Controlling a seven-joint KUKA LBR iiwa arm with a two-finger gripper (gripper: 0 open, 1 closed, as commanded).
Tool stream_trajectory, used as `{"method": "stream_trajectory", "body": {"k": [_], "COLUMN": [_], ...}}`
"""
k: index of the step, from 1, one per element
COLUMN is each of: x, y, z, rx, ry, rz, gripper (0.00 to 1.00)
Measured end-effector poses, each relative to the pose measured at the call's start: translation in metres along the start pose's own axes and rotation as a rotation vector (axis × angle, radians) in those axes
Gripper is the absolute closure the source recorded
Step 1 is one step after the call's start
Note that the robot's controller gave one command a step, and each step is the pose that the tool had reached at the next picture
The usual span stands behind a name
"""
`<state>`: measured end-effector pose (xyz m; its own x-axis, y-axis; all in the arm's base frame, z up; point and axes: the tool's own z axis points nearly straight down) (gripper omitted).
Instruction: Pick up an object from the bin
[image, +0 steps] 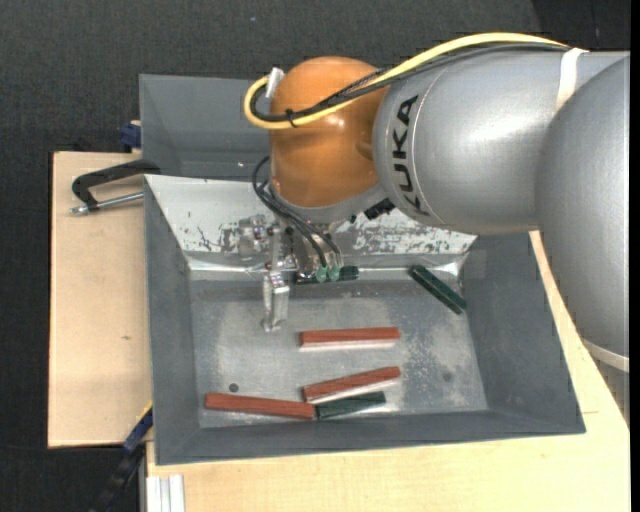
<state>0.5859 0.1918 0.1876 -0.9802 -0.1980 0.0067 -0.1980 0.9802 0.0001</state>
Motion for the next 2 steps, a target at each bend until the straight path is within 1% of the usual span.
{"method": "stream_trajectory", "body": {"k": [1, 2], "x": [0.018, 0.014], "y": [-0.018, -0.036], "z": [0.03, 0.055], "rx": [-0.001, -0.001], "ry": [-0.018, -0.006], "rz": [-0.047, -0.164], "gripper": [0.0, 0.0]}}
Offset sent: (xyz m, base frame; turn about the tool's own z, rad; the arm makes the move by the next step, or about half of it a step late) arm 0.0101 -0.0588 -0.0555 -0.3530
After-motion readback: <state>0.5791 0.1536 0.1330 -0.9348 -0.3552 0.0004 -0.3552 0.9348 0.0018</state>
